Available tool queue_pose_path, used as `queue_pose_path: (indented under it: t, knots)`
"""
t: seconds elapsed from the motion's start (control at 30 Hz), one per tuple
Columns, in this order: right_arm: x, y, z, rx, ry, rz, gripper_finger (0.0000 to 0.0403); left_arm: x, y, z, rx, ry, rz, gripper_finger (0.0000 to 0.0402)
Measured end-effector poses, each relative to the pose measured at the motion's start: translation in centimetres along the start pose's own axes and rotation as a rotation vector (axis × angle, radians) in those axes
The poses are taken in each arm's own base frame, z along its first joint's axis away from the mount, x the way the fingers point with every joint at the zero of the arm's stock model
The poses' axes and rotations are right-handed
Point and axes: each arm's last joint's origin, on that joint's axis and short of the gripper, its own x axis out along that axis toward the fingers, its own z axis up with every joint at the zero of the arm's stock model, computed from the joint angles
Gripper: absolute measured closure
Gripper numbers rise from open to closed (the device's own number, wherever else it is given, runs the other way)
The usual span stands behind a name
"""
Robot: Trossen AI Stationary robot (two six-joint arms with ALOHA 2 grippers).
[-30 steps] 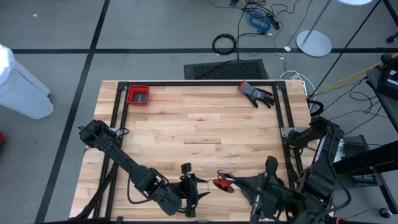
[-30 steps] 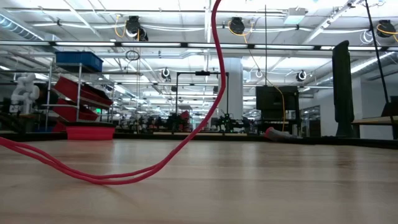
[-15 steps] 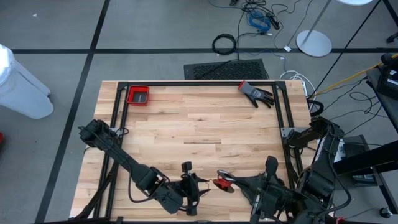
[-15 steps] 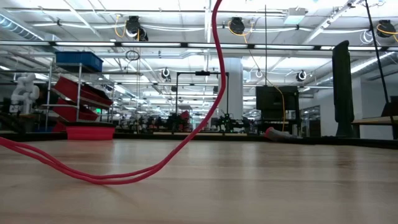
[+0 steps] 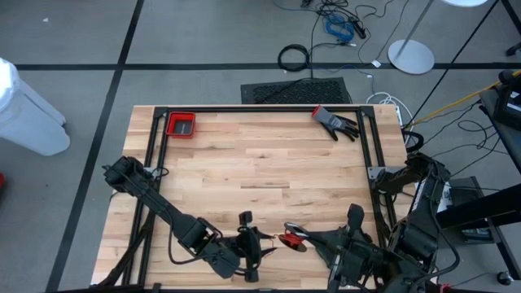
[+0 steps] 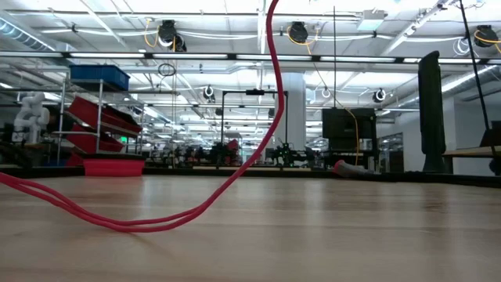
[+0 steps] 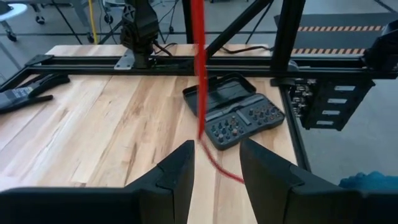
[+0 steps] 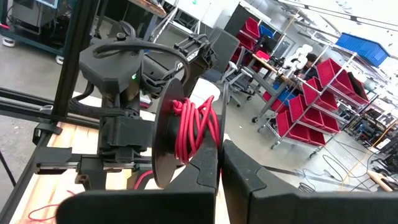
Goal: Coil cords
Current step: Coil the red wire onto the spool
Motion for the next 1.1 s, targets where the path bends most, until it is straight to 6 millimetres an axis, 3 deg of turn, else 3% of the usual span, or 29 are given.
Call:
queue_pose_path:
  t: [0.37,0.73,1.1]
  knots:
    - [0.0,0.0,0.0,0.0,0.0,0.0,0.0403,0.0,0.0,0.0,0.0,0.0,0.0,0.0278]
    - [0.0,0.0,0.0,0.0,0.0,0.0,0.0403,0.0,0.03,-0.1,0.015,0.008,0.003,0.0391]
    - [0.18,-0.07,0.07,0.041,0.0,-0.007,0.0403,0.09,0.33,0.01,0.015,-0.008,0.059,0.0399]
